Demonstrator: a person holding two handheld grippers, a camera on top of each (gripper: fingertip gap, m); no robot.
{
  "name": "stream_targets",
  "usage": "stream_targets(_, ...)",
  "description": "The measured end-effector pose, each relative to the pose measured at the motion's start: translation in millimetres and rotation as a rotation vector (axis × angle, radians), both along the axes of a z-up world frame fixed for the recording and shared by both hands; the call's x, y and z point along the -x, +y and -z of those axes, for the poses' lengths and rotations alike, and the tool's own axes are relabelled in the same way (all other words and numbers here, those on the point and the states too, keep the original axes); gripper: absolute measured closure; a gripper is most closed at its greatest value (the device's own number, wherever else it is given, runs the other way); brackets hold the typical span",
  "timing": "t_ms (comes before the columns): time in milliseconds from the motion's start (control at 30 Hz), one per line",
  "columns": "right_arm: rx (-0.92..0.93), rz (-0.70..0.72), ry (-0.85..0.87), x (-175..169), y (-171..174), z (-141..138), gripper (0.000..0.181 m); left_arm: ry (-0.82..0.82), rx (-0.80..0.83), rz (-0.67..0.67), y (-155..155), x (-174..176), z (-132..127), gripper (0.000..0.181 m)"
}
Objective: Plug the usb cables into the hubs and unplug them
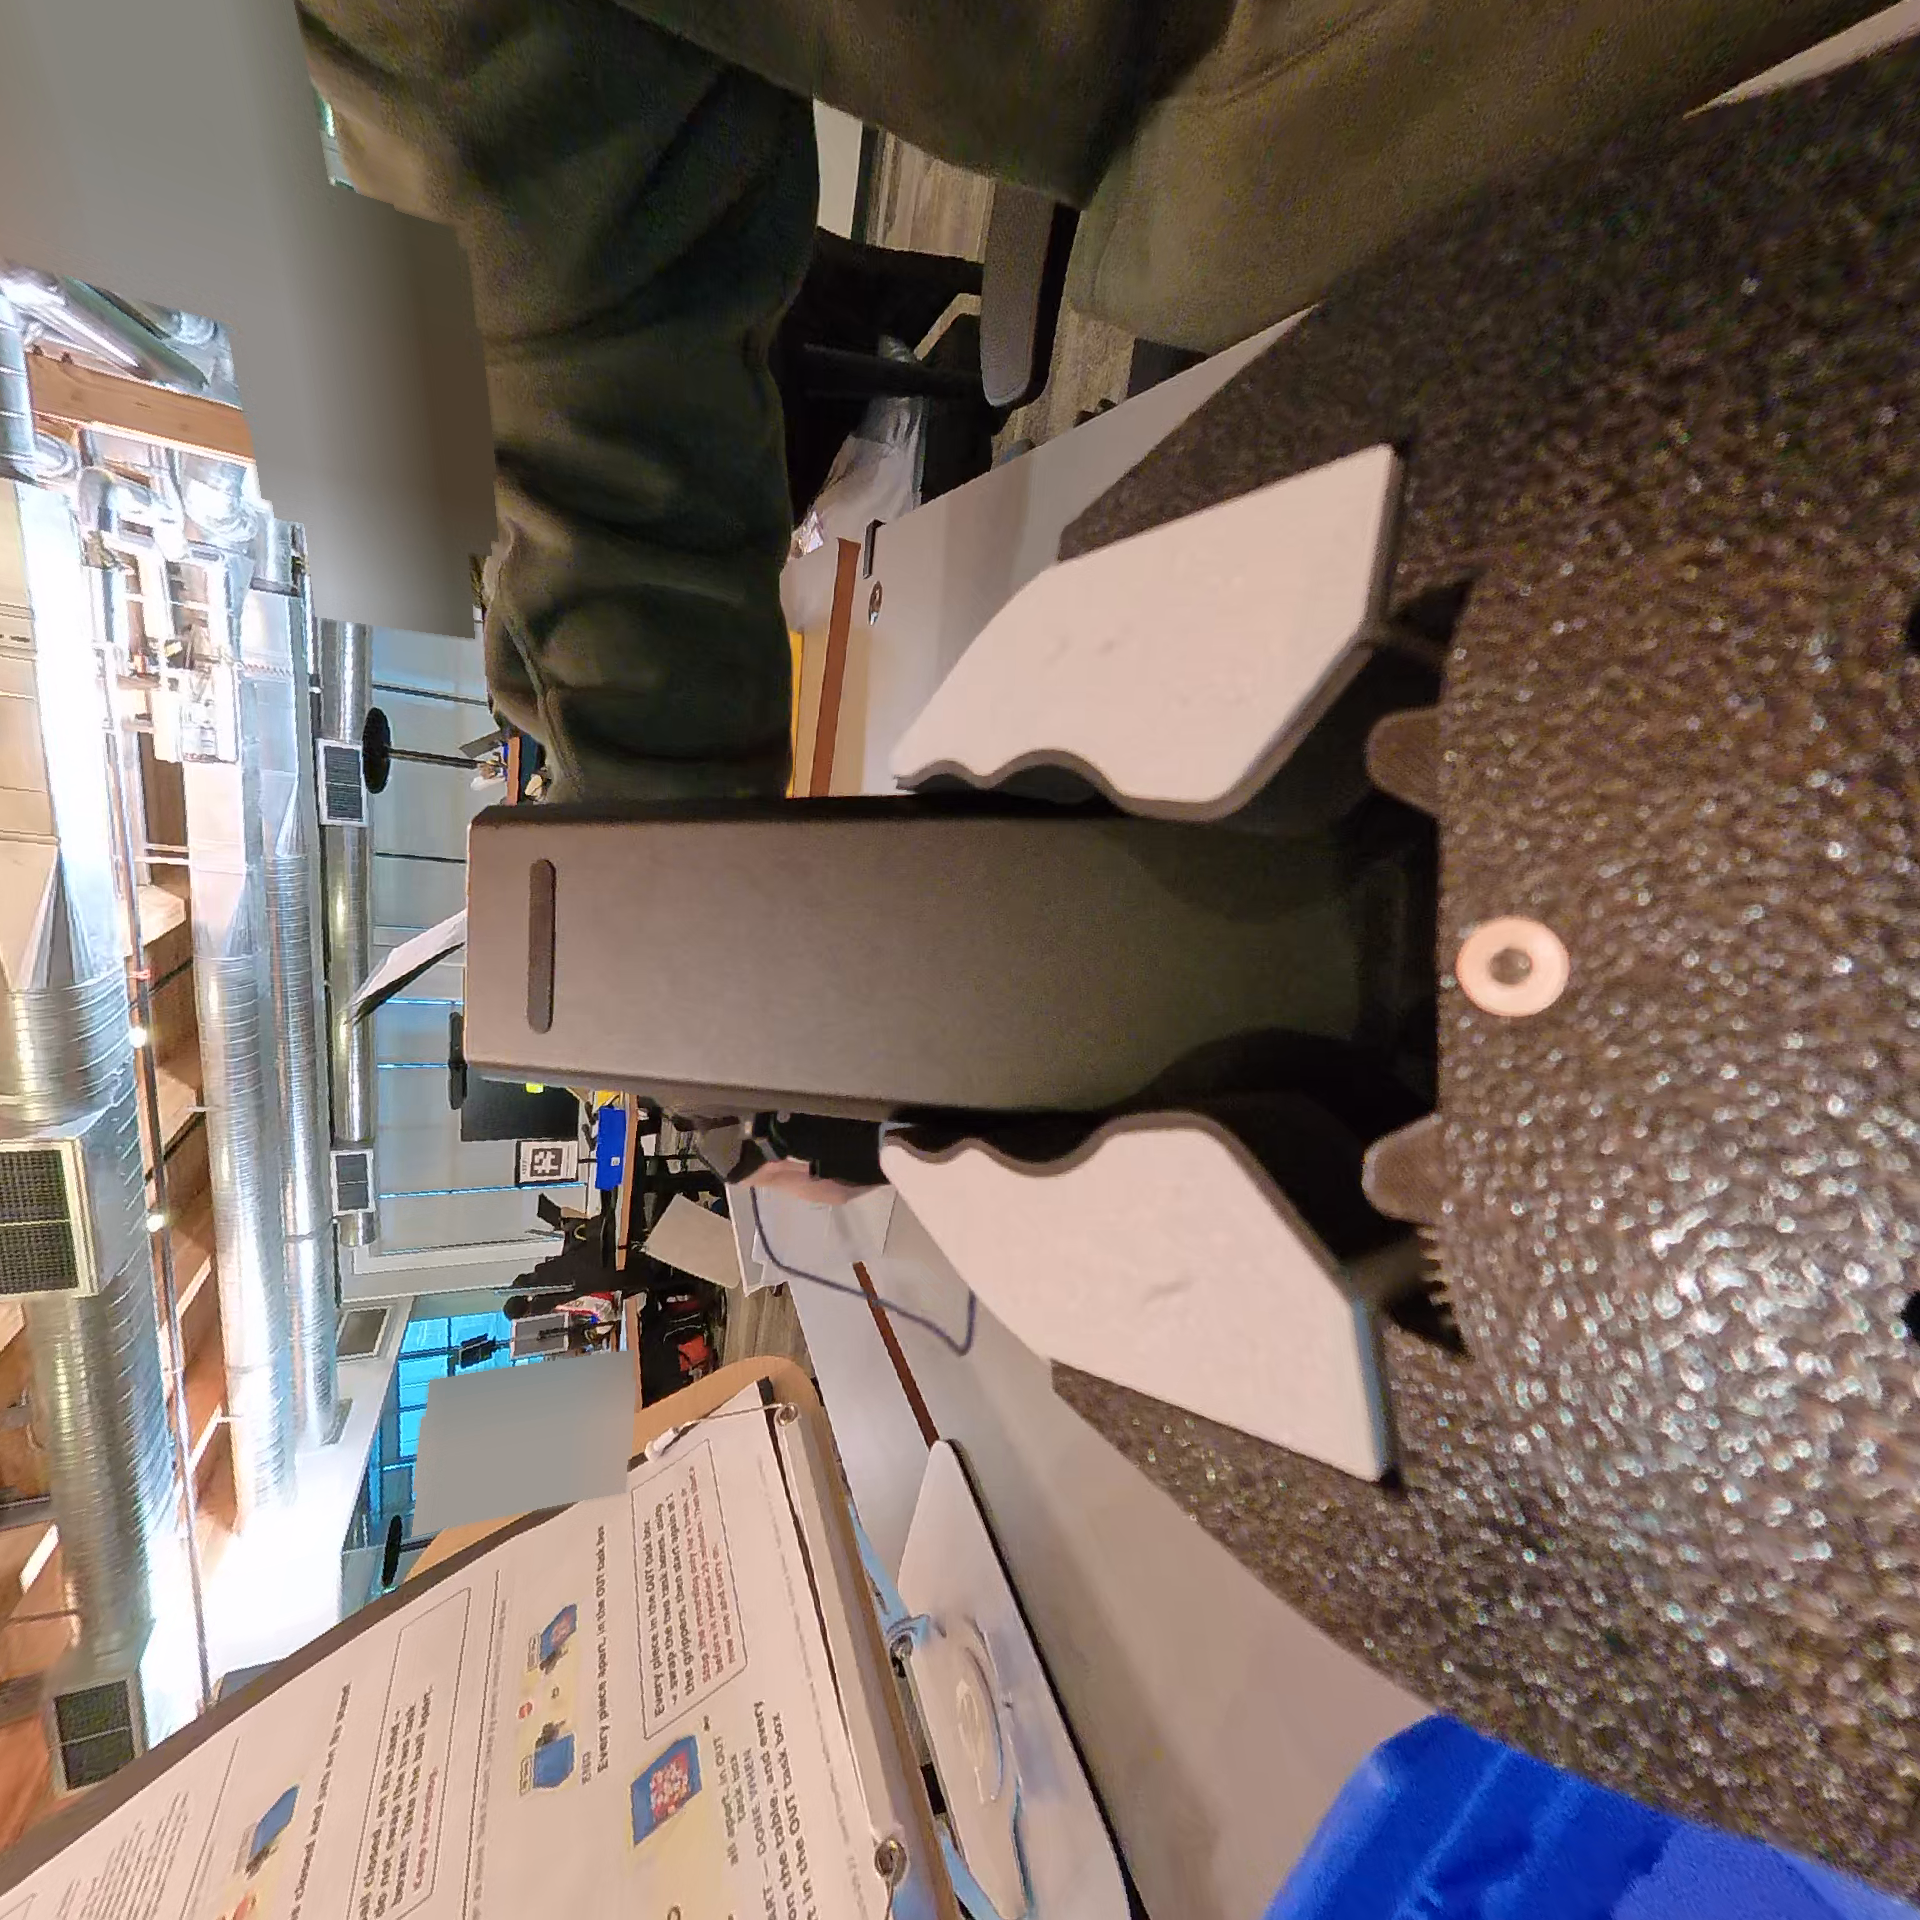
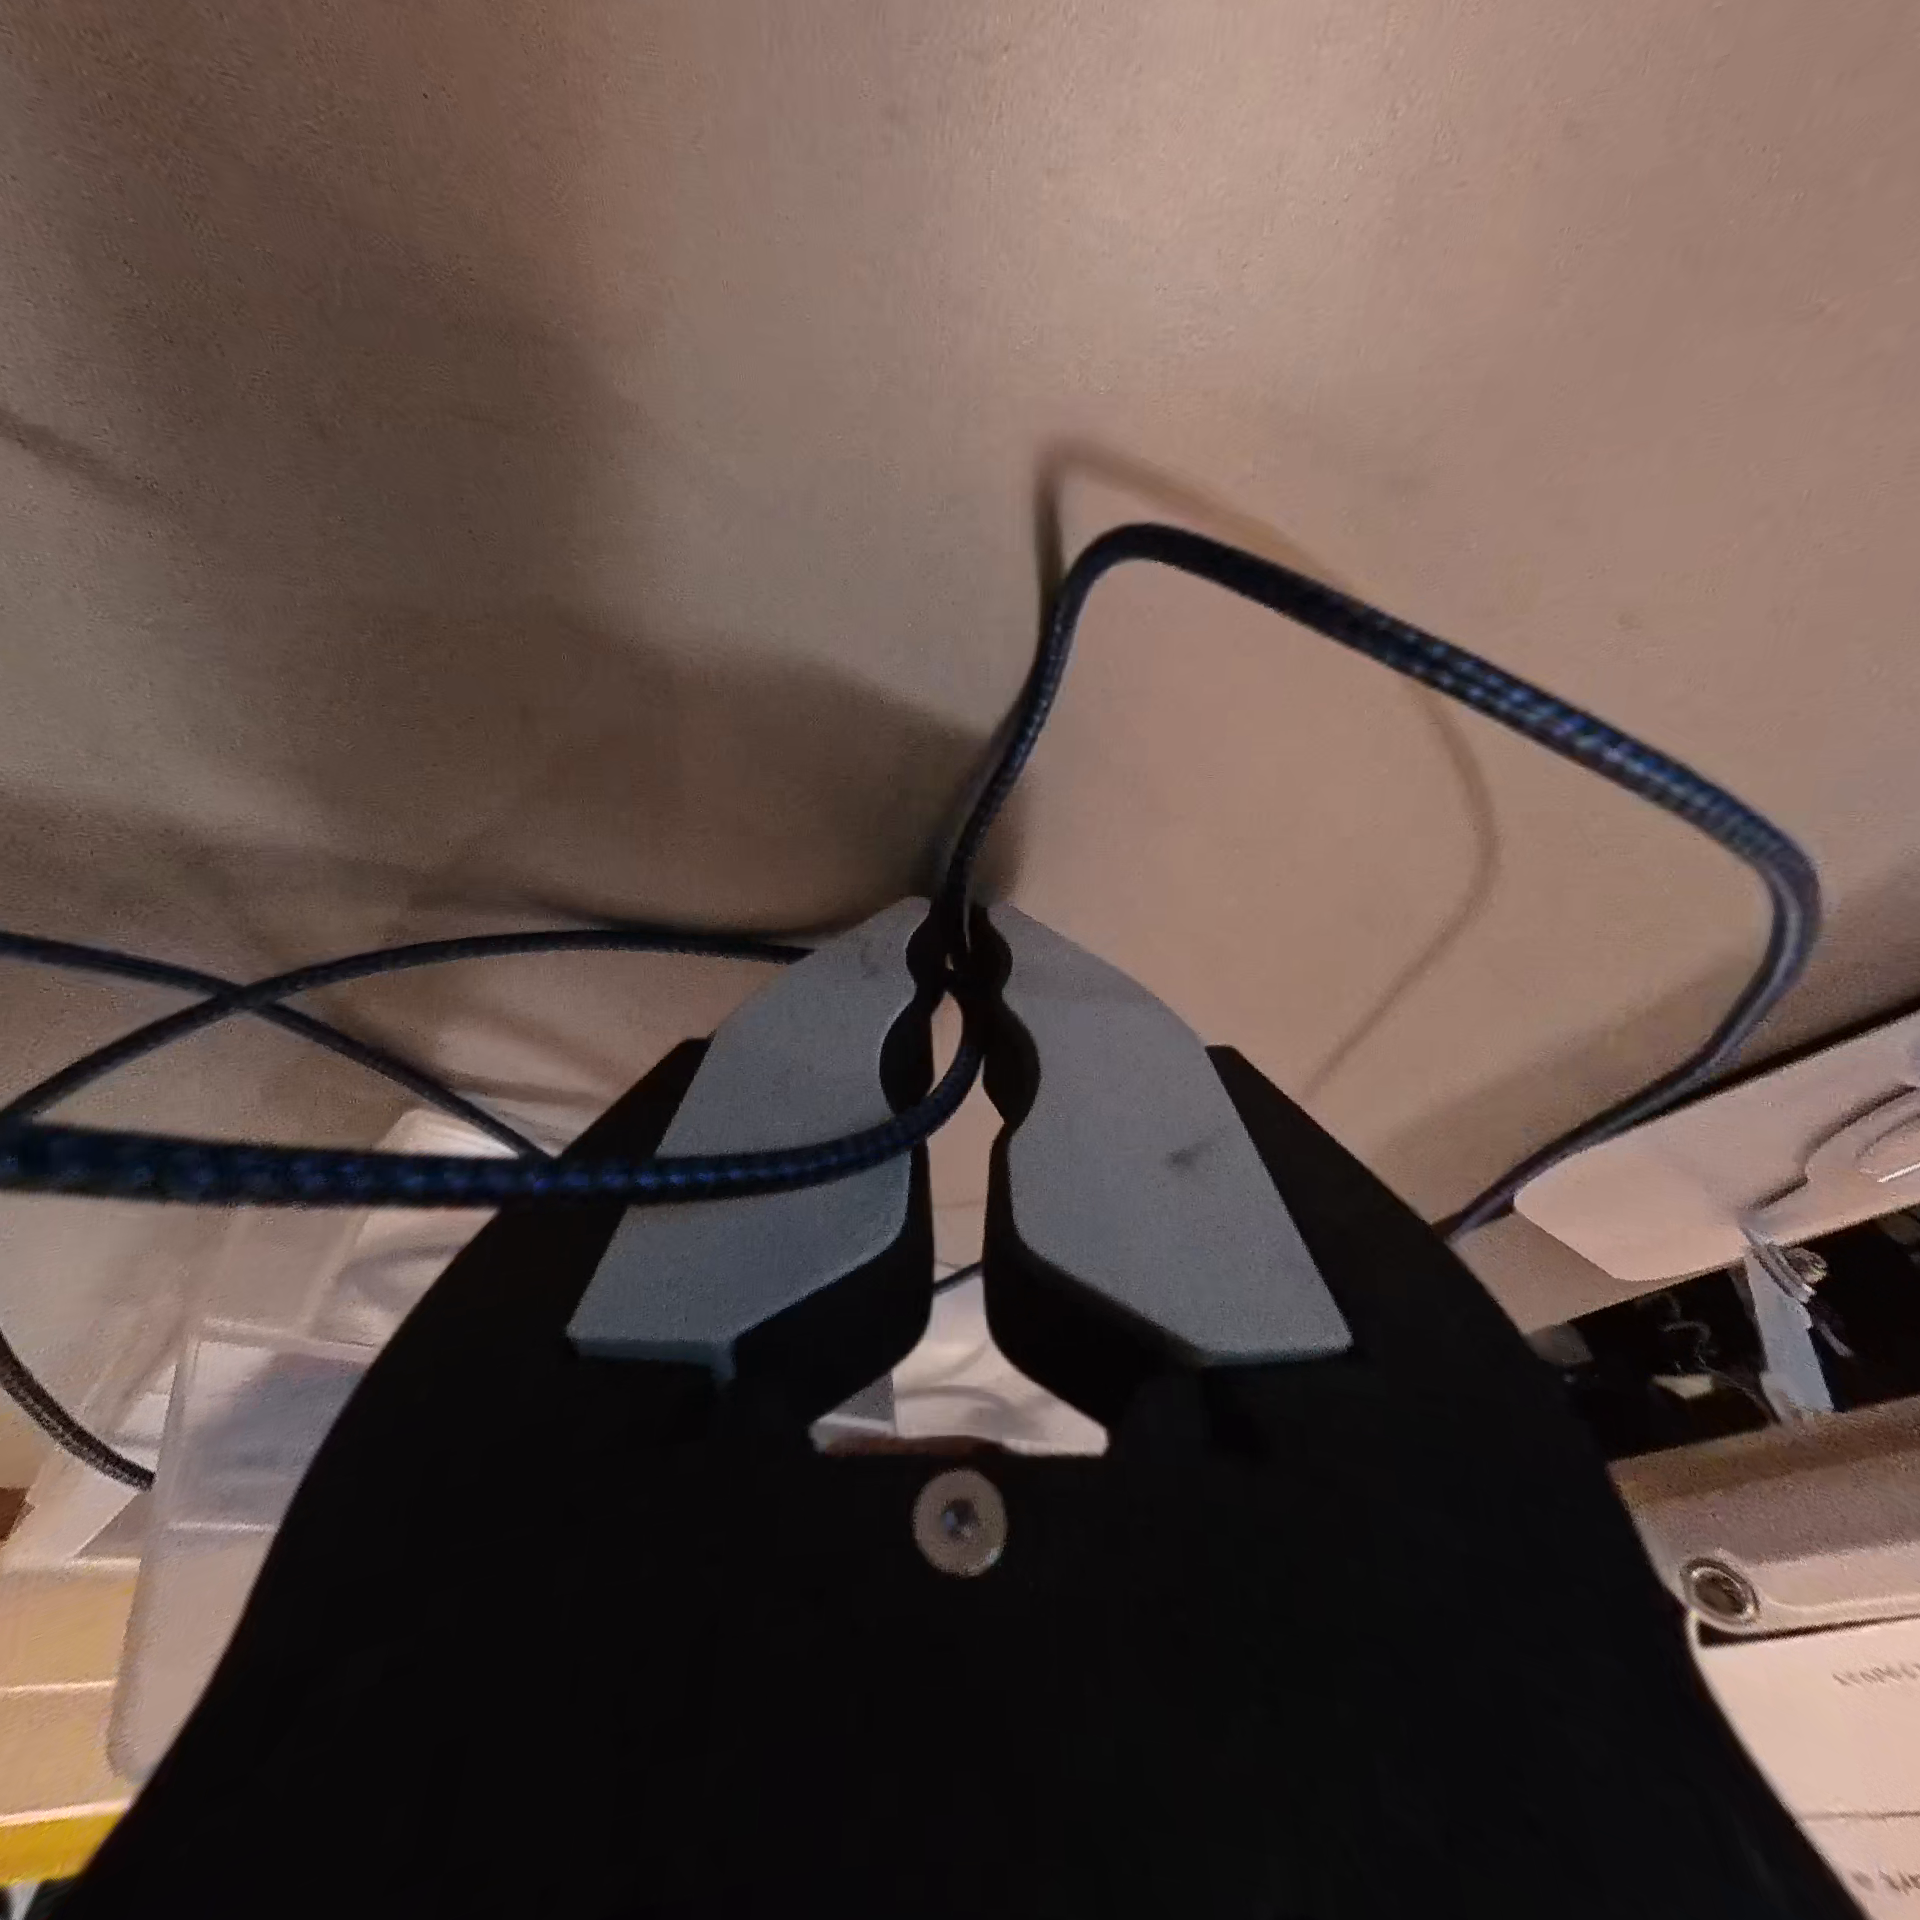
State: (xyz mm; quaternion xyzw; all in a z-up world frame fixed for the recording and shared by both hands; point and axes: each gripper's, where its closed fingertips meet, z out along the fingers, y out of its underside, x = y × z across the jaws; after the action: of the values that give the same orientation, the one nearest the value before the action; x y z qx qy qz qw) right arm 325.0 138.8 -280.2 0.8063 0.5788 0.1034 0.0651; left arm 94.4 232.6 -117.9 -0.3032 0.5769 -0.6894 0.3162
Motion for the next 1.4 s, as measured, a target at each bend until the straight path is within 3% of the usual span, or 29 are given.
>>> stream_targets(133, -0.022, 0.023, -0.026, -1.9, -3.0, -17.5, 0.179, -0.003, 0.005, -0.003, 1.2, 0.8, -0.8, 0.123)
stream_targets(233, -0.099, 0.062, -0.071, -12.1, -5.4, -51.6, 0.179, -0.006, 0.004, -0.004, 1.7, 1.8, -1.4, 0.123)
stream_targets(467, -0.485, 0.278, -0.216, -70.7, -36.0, -190.3, 0.179, -0.008, 0.007, -0.006, 2.8, 2.8, -1.8, 0.123)
stream_targets(600, -0.665, 0.501, -0.318, -132.1, -93.4, -250.1, 0.179, -0.001, 0.001, -0.001, -0.5, 0.9, -0.6, 0.123)
stream_targets(733, -0.688, 0.702, -0.316, -166.0, -159.2, -240.4, 0.180, 0.009, -0.015, 0.005, -5.0, -1.0, 0.8, 0.123)
stream_targets(867, -0.712, 0.775, -0.208, -153.7, -188.1, -202.3, 0.179, 0.007, -0.016, 0.013, -7.5, -1.4, 0.4, 0.123)
stream_targets(1067, -0.679, 0.818, -0.097, -123.5, -198.4, -143.2, 0.179, 0.029, -0.021, 0.012, -8.6, -4.5, 6.4, 0.123)
stream_targets(1167, -0.670, 0.934, -0.071, -124.5, -203.5, -112.8, 0.179, 0.033, -0.028, 0.015, -10.6, -5.2, 7.1, 0.123)
stream_targets(1267, -0.725, 1.092, 0.086, -117.2, -199.3, -82.3, 0.179, 0.033, -0.036, 0.020, -13.1, -5.0, 7.4, 0.123)
stream_targets(1400, -0.683, 1.130, 0.155, -94.6, -198.2, -42.3, 0.179, 0.030, -0.042, 0.022, -14.4, -4.4, 6.3, 0.123)
